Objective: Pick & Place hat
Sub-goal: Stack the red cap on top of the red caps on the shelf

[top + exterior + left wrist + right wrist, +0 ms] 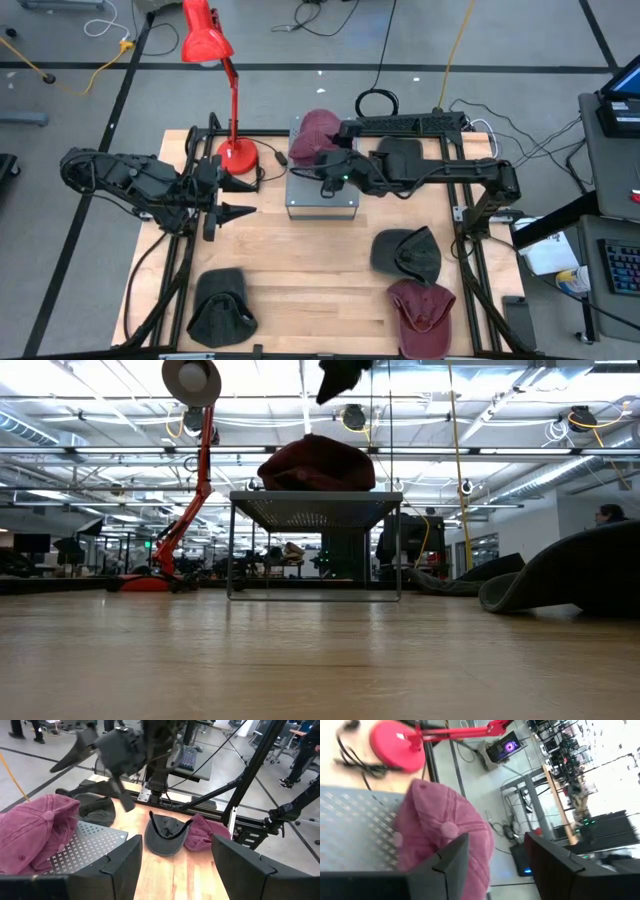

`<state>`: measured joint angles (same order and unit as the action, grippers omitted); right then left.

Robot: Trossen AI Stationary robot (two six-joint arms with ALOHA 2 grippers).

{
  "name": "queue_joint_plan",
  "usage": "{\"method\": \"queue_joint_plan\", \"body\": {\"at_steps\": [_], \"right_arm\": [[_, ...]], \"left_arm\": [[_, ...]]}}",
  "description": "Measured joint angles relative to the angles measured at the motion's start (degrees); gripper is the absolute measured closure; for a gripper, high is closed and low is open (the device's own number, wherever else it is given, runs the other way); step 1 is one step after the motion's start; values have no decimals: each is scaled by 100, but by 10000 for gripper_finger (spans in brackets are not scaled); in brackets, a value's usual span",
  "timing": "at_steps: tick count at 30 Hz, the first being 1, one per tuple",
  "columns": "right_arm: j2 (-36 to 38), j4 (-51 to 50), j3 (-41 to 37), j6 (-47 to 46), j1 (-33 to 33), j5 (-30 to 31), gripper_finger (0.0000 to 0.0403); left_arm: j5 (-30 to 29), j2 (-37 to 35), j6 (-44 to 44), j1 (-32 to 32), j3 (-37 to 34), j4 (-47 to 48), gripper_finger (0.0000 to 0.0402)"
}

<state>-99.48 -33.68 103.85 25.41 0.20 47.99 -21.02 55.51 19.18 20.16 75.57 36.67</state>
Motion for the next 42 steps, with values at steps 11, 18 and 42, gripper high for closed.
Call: {"method": "queue_joint_plan", "body": {"at_steps": [11, 18, 42], "right_arm": [[294, -1029, 9, -2950, 802, -15, 202], [352, -2526, 2, -5944, 1256, -709, 202], [339, -3818, 2, -11187, 1761, -4073, 202]], "left_arm": [[0, 0, 197, 0, 0, -11, 158], [0, 0, 201, 0, 0, -18, 158], [-2, 0, 477, 0, 0, -53, 158]]}}
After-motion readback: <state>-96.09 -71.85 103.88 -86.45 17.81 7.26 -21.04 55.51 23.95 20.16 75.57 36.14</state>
